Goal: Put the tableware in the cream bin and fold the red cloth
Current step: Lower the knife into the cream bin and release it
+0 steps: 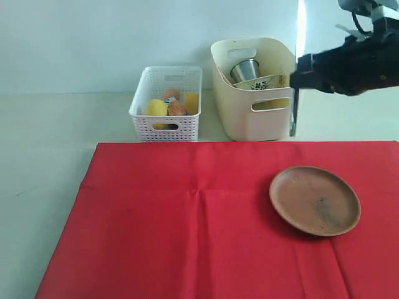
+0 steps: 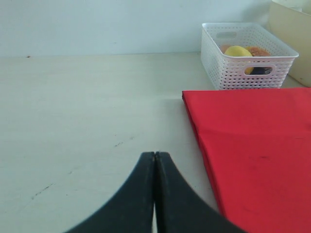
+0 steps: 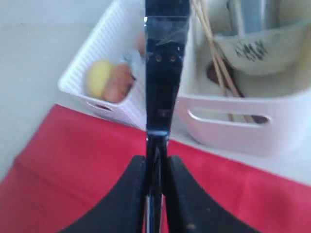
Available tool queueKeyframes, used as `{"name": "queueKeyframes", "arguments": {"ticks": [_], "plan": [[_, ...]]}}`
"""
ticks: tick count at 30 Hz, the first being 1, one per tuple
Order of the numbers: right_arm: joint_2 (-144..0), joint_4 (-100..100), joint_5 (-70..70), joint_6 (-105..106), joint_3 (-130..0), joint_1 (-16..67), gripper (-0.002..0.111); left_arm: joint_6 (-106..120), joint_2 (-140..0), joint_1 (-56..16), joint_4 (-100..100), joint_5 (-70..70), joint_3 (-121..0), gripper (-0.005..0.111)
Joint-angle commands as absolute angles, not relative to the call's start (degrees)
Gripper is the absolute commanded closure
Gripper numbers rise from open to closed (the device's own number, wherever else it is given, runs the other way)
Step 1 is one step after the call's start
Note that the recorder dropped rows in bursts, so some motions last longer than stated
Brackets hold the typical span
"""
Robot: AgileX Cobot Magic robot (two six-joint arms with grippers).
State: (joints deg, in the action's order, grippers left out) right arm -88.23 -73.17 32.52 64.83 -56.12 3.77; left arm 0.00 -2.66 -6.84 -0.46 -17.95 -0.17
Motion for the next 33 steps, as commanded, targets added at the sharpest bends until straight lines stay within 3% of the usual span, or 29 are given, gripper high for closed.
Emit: {"name": "queueKeyframes", "arguments": {"ticks": [1,9,14,26,28,33], "plan": [[-89.4,-97.5,33.2,86.1,-57.3,4.6,0.108,0.0,-2.4,-6.6,-0.8,-17.7,0.0,0.107],[-104.2,-96.9,33.2,89.8,-76.2,4.6,0.108,0.0,-2.4,-6.6,-0.8,-17.7,0.0,0.107],[-115.8,-91.5,26.1,89.8,-87.3,4.6,0.108,0.0,-2.4,-6.6,-0.8,-17.7,0.0,0.107],[-125.9,-79.4,26.6,88.3,-92.6,4.6,0.108,0.0,-2.4,-6.6,-0.8,-17.7,0.0,0.107],[-126.1,-77.3,26.6,88.2,-92.6,4.6,0.104,0.0,-2.4,-6.6,-0.8,-17.7,0.0,0.107],[-126.1,-77.4,27.1,86.5,-92.6,4.6,0.081,0.0,-2.4,-6.6,-0.8,-17.7,0.0,0.107]]}}
